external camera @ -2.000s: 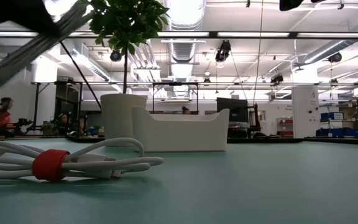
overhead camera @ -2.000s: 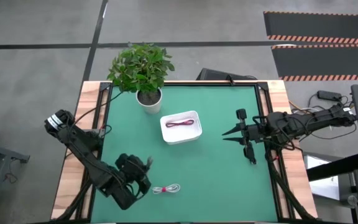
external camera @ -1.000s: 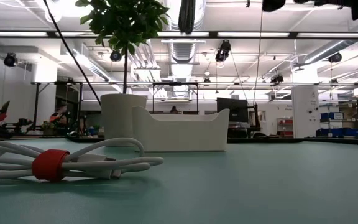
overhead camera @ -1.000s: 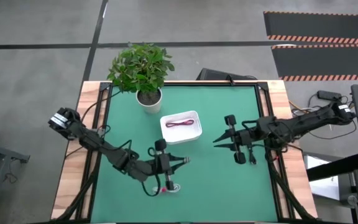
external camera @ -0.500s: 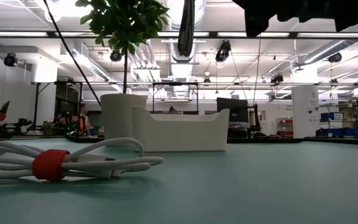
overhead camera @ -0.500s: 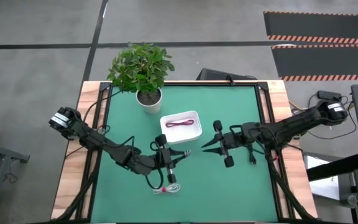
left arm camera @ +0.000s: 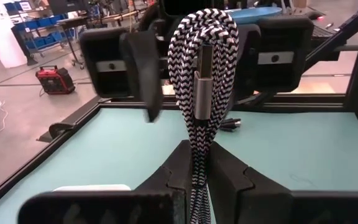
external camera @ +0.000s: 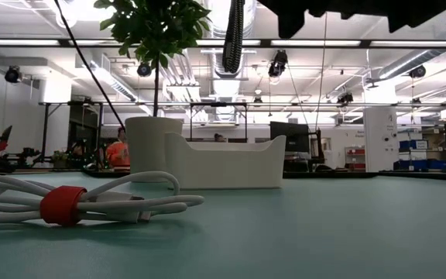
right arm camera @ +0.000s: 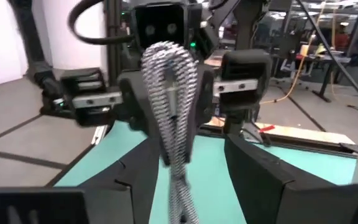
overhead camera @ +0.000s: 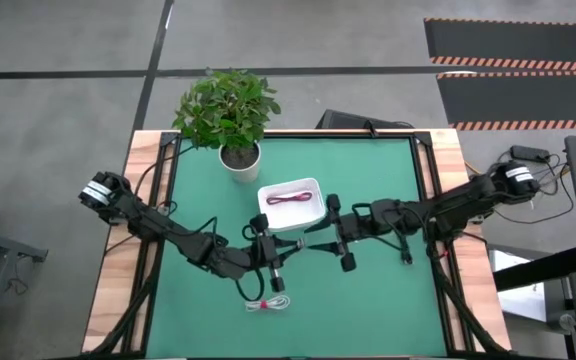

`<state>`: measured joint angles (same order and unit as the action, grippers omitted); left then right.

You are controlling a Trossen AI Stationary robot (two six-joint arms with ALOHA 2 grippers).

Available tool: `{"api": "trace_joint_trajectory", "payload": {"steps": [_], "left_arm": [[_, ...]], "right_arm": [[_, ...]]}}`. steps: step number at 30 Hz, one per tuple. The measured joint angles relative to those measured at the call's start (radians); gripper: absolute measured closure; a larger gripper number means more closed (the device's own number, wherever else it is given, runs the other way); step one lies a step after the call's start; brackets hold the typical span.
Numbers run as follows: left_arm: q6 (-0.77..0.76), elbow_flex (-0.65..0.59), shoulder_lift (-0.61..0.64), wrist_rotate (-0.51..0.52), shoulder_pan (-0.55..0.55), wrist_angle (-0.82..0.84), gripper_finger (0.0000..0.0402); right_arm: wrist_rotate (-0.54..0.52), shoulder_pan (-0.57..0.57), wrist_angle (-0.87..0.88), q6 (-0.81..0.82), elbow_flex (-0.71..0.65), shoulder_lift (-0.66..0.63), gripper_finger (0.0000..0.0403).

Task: Pick and place USB-C Cables
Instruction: Put the white patterned charger cable into the white bin

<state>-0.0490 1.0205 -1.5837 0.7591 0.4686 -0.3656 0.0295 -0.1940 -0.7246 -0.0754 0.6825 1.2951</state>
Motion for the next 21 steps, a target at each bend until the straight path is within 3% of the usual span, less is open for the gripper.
{"api": "trace_joint_trajectory", "payload": {"steps": [12, 21], "left_arm": [[0.0, -0.012, 0.0, 0.002, 0.002, -0.01, 0.0384], [0.001, -0.014, 0.0, 0.005, 0.001, -0.012, 0.0384]], "right_arm": [[0.027, 0.0, 0.008, -0.005, 0.07, 0.067, 0.022], [0.024, 0.0, 0.094, 0.035, 0.07, -0.007, 0.0208]]}}
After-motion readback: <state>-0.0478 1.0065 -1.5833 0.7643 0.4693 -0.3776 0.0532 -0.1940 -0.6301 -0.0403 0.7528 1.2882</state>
